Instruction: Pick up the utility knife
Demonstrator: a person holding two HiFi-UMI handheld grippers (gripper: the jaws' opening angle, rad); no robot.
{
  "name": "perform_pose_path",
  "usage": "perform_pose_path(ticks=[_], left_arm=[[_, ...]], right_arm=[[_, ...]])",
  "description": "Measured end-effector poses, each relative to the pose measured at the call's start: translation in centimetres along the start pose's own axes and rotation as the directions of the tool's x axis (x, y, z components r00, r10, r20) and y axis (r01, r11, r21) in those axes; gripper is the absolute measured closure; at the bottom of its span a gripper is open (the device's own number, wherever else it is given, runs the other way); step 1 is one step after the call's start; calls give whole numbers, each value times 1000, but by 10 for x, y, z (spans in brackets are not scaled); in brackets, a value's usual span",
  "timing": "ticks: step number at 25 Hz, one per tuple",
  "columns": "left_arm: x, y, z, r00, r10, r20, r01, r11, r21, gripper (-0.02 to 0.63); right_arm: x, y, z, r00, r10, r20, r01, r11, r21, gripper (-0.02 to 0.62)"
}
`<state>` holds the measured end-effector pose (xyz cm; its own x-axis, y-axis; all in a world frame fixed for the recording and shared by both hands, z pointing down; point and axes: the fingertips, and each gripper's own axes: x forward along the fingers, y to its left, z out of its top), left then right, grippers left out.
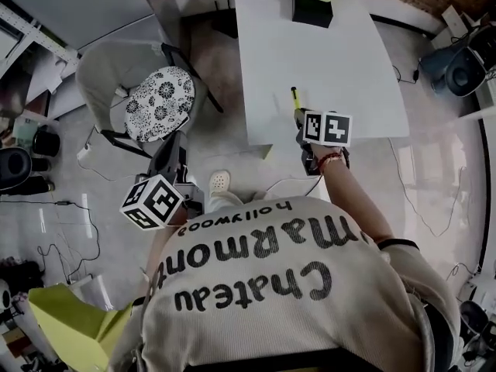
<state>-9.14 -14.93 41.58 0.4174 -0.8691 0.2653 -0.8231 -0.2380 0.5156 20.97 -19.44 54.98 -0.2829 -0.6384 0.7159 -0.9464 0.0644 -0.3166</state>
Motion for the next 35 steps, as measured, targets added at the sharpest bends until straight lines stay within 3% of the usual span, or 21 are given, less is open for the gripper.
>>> perform_pose_path(ticks=[14, 21, 35], left_arm=[[30, -50, 0, 995, -97, 34, 96, 995, 34, 604], [38, -75, 6, 990, -138, 37, 136, 989, 65, 604], [47, -119, 41, 971, -228, 79, 211, 961, 178, 604]], right_arm=[[-81, -2, 44, 976, 81, 202, -98, 992, 74, 554], [-108, 9, 70, 949, 140, 283, -174, 980, 98, 554], [-148, 32, 113, 886, 216, 410, -261, 964, 57, 552]])
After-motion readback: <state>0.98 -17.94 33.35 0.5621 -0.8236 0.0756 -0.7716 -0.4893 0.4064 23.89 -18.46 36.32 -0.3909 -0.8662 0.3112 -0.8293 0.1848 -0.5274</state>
